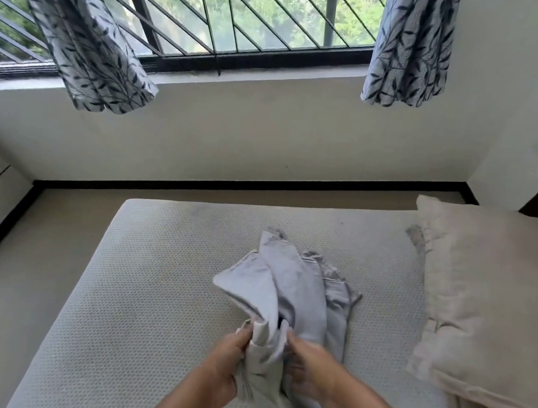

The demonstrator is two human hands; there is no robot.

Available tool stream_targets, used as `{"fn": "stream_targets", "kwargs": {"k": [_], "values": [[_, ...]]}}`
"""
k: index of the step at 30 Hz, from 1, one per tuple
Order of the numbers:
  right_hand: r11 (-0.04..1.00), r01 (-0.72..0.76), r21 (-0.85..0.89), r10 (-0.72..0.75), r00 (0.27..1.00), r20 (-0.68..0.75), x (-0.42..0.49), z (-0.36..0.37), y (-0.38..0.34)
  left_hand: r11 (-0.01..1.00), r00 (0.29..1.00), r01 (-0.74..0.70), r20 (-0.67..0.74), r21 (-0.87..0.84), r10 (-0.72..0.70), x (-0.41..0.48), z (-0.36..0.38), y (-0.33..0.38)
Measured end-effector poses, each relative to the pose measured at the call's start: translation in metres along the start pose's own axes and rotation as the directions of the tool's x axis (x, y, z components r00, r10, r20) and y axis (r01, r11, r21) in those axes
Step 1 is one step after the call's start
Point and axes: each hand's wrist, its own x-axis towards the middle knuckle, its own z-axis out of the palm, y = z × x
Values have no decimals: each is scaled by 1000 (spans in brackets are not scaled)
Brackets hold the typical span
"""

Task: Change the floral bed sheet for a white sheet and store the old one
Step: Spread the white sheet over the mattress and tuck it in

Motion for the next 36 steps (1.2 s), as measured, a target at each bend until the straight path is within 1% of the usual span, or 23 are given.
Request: {"fn": "stream_targets", "kwargs": {"k": [2, 4, 6, 9, 10, 11, 13, 15, 16, 17, 19, 21, 23, 24, 25, 26, 28, 30, 31, 32, 34, 35, 36], "values": [[995, -30, 95, 21, 995, 93, 3, 16, -1, 996, 998, -3, 57, 93, -3, -6, 0, -7], [984, -57, 171, 45, 996, 72, 3, 23, -3, 991, 994, -26, 110, 132, 12, -9, -4, -10], [979, -72, 189, 63, 996, 57, 4, 26, -8, 989, 987, -68, 152, 131, 47, -15, -9, -8], [964, -86, 250, 70, 995, 73, 11, 27, -18, 972, 980, -138, 168, 192, 106, -24, -11, -2], [969, -94, 229, 80, 994, 68, 16, 29, -21, 957, 977, -167, 173, 238, 127, -27, -9, -1], [981, -86, 175, 83, 996, 25, 21, 31, -25, 934, 970, -202, 195, 296, 148, -31, -6, -2], [997, -52, 62, 54, 998, -35, 27, 32, -39, 866, 950, -264, 270, 424, 157, -40, 4, -1], [999, 46, 15, -45, 998, -49, 20, 33, -68, 813, 928, -328, 325, 482, 182, -43, 11, 0], [993, 115, 14, -114, 993, -28, 9, 34, -86, 800, 919, -360, 329, 479, 216, -44, 13, 3], [980, 180, 89, -181, 984, -4, -7, 38, -109, 797, 910, -393, 316, 458, 268, -47, 17, 11], [890, 329, 317, -360, 932, 45, -36, 42, -140, 849, 905, -409, 265, 335, 332, -50, 18, 27], [762, 405, 506, -526, 843, 117, -77, 41, -168, 895, 888, -420, 273, 150, 370, -55, 13, 49], [697, 407, 590, -624, 750, 219, -118, 36, -184, 909, 853, -417, 347, 5, 389, -60, 5, 70], [663, 438, 607, -669, 710, 219, -130, 30, -186, 915, 840, -402, 381, -41, 386, -63, 1, 79], [633, 494, 596, -707, 682, 186, -144, 27, -187, 922, 831, -374, 403, -103, 383, -64, 0, 88], [635, 547, 546, -726, 665, 177, -150, 22, -184, 923, 838, -346, 387, -170, 385, -61, -2, 94], [717, 540, 441, -680, 680, 274, -145, 11, -171, 913, 866, -339, 305, -226, 396, -53, -5, 101], [835, 459, 302, -550, 696, 462, -121, 1, -152, 925, 905, -344, 206, -164, 373, -44, -3, 100], [891, 403, 209, -449, 714, 537, -104, -4, -140, 940, 923, -315, 186, -133, 336, -39, -1, 96], [926, 365, 101, -353, 736, 577, -89, -6, -126, 952, 941, -282, 159, -121, 299, -36, 3, 90], [939, 329, -96, -218, 789, 575, -59, -5, -98, 959, 964, -255, 52, -120, 263, -23, 9, 75], [929, 322, -183, -175, 817, 550, -49, -1, -83, 953, 956, -295, -30, -64, 293, -12, 8, 67], [904, 326, -276, -145, 842, 520, -41, 1, -71, 940, 933, -339, -116, 41, 341, -6, 9, 59]]}}
